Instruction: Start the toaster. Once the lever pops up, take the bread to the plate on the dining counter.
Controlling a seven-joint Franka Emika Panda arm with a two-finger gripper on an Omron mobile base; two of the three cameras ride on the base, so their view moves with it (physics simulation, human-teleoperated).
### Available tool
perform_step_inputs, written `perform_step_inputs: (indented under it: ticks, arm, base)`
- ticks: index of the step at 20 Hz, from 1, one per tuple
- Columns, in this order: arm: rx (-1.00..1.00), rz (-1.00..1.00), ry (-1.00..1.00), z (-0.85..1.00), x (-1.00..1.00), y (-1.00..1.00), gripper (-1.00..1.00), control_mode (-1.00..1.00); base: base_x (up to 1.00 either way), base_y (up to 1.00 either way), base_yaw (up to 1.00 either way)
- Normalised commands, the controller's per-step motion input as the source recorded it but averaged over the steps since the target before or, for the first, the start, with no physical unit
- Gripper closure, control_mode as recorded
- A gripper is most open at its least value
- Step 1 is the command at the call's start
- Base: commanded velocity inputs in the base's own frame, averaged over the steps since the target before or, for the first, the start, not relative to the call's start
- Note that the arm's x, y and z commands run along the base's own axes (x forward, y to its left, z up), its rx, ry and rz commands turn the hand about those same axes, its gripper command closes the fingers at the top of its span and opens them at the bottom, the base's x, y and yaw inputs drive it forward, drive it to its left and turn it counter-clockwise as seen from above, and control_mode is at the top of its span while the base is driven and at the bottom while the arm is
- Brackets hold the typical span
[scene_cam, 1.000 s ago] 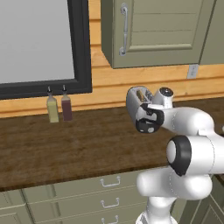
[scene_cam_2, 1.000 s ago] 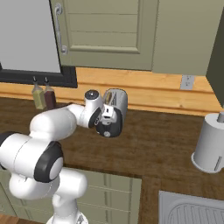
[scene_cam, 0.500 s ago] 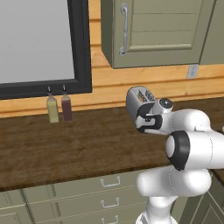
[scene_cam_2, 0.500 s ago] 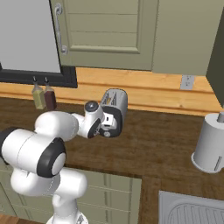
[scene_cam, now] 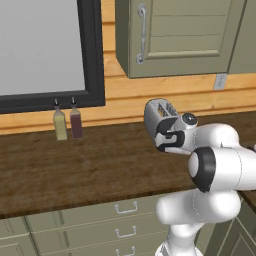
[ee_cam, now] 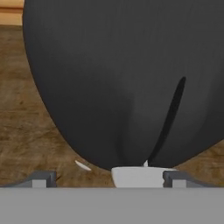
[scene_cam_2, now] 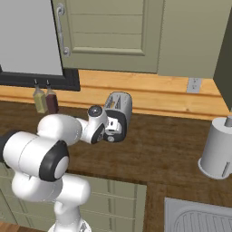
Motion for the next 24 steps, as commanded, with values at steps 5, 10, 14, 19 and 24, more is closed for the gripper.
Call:
perform_step_inputs:
  ticks: [5,10,14,19,24]
  arm:
    - [0.0,0.0,0.0,-0.25,0.0,0.0,-1.0,-1.0]
    - [0.0,0.0,0.0,0.0,-0.01,0.0,-1.0,-1.0]
    - [0.0,0.0,0.0,0.01,-0.08,0.0,-1.0,-1.0]
    - [0.0,0.0,0.0,0.22,0.0,0.0,-1.0,-1.0]
    - [0.0,0.0,0.0,0.34,0.0,0.0,-1.0,-1.0]
  base:
    - [0.0,0.0,0.0]
    - [0.0,0.0,0.0]
    - [0.0,0.0,0.0]
    - [0.0,0.0,0.0]
    - [0.0,0.0,0.0]
